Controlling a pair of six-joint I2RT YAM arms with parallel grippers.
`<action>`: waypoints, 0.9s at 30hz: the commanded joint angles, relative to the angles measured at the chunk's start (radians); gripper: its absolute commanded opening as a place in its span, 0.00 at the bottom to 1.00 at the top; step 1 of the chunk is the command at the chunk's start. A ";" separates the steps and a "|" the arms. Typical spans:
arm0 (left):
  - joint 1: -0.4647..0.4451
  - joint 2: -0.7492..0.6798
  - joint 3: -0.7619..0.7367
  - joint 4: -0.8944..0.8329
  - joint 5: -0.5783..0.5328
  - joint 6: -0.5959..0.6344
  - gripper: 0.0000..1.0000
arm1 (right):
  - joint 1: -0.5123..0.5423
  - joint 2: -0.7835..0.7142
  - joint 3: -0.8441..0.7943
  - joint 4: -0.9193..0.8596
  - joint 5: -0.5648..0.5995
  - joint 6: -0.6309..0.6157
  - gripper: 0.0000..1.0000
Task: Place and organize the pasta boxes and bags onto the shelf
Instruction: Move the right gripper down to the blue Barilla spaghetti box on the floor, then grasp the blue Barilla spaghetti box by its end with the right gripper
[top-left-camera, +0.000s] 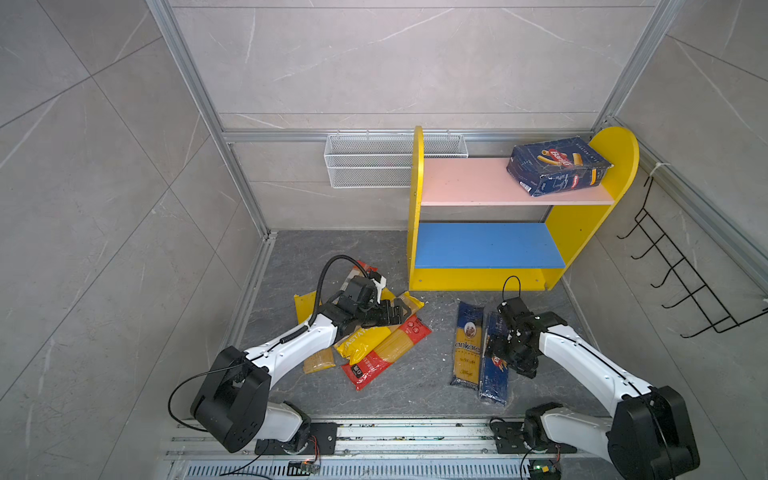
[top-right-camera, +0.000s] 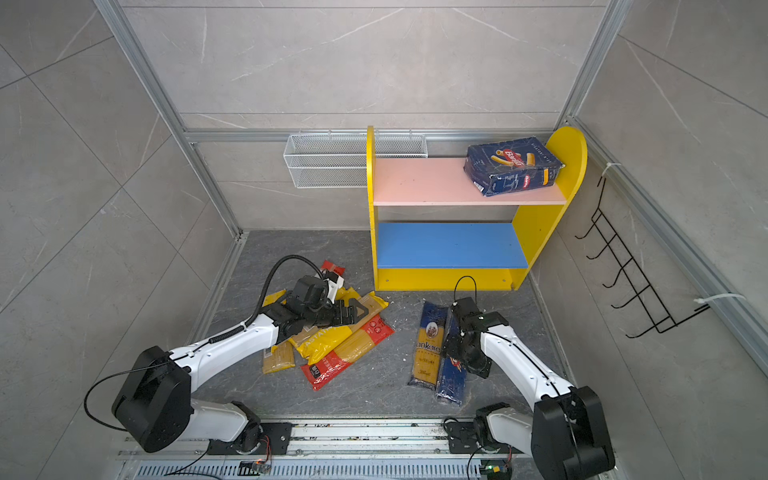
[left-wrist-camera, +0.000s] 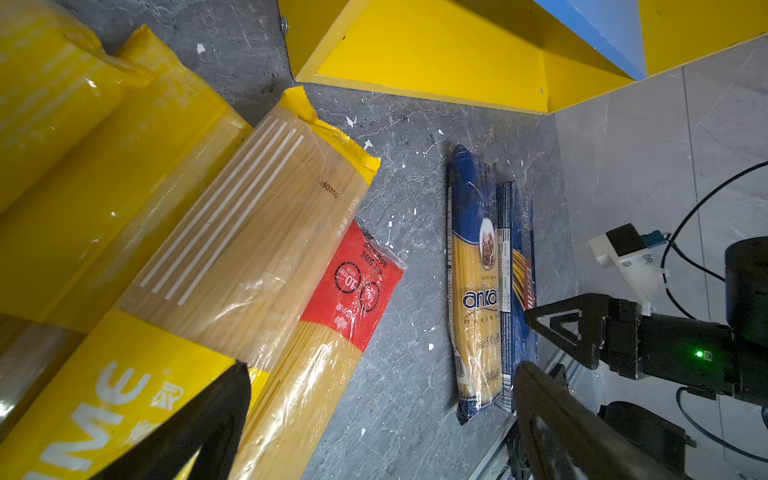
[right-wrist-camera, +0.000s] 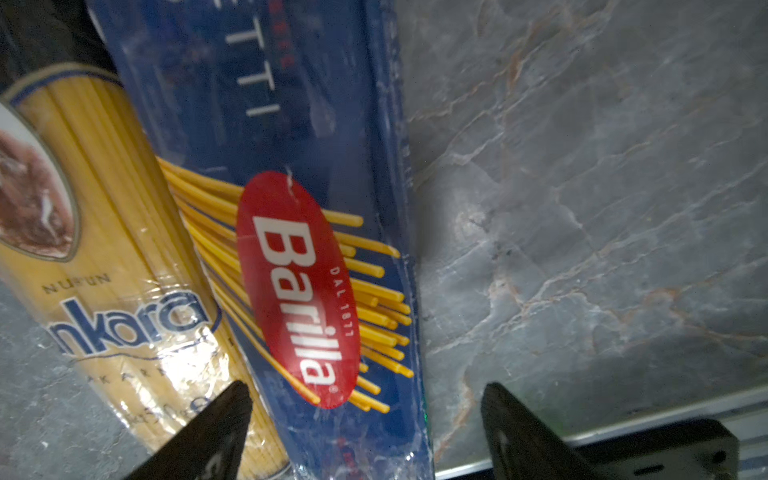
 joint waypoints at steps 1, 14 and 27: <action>-0.003 0.006 0.019 0.042 0.007 0.034 1.00 | 0.027 0.043 -0.028 0.028 -0.030 0.012 0.89; -0.002 -0.019 0.001 0.028 0.004 0.044 1.00 | 0.132 0.238 -0.006 0.116 -0.022 0.046 0.88; -0.003 -0.060 -0.032 0.011 -0.020 0.054 1.00 | 0.134 0.294 -0.001 0.132 -0.009 0.023 0.81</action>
